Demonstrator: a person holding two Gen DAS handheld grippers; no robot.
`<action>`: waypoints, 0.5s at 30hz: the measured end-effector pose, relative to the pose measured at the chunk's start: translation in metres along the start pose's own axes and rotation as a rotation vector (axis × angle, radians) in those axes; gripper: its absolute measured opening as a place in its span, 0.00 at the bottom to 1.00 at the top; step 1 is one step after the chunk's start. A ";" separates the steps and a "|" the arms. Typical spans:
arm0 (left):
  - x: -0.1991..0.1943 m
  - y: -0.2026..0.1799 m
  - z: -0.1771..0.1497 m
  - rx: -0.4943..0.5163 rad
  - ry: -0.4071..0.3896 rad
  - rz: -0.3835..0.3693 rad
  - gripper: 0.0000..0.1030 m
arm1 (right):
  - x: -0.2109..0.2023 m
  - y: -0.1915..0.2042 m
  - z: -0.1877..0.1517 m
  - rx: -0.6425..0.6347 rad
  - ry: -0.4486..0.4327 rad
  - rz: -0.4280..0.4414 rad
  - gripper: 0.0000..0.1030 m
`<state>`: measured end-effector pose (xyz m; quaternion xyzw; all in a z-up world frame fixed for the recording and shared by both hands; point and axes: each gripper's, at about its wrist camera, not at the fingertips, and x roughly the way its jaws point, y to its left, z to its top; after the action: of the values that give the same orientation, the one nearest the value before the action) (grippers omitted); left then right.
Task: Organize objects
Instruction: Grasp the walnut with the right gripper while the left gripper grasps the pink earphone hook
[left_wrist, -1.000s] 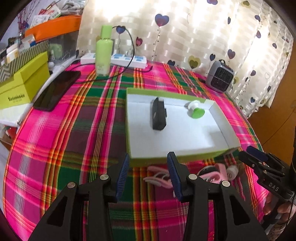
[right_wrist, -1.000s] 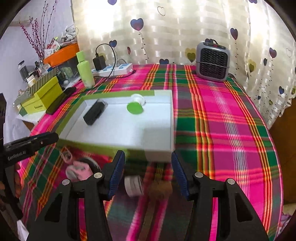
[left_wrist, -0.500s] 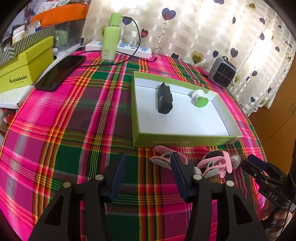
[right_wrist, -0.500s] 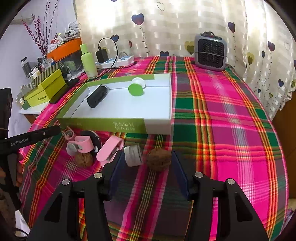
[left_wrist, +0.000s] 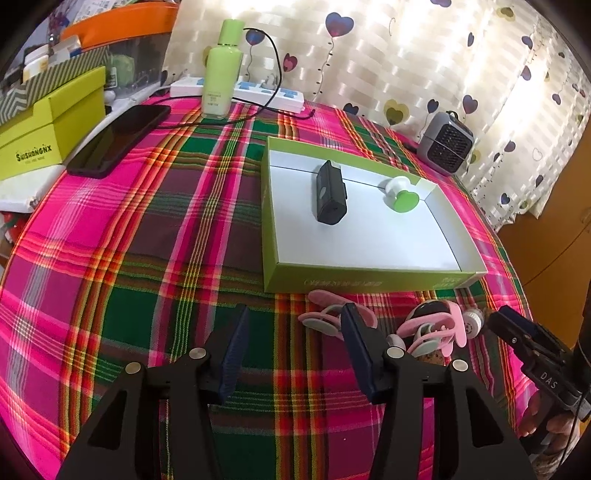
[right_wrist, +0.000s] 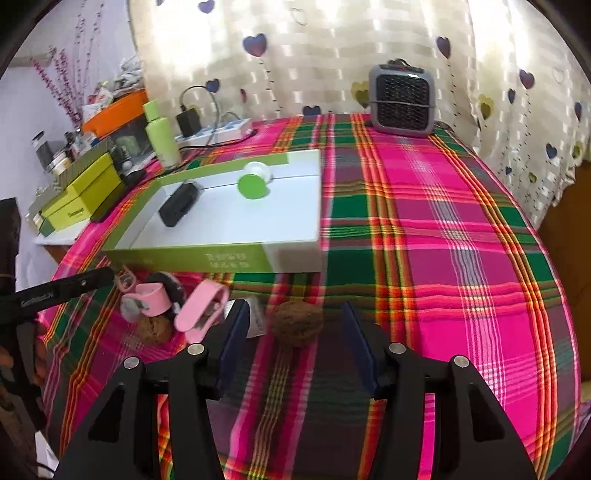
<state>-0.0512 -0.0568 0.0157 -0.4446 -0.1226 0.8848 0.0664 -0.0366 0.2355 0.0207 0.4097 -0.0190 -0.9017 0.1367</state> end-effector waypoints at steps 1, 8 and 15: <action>0.000 0.000 0.000 0.002 0.002 -0.001 0.48 | 0.001 0.000 0.000 0.003 0.002 -0.003 0.52; 0.010 -0.003 0.007 0.001 0.016 0.001 0.49 | 0.005 -0.006 0.001 0.020 0.009 -0.023 0.52; 0.018 -0.012 0.012 0.004 0.031 0.009 0.49 | 0.014 -0.003 0.000 0.006 0.028 -0.016 0.46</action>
<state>-0.0712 -0.0436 0.0119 -0.4588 -0.1179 0.8783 0.0650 -0.0460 0.2348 0.0097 0.4227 -0.0167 -0.8970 0.1283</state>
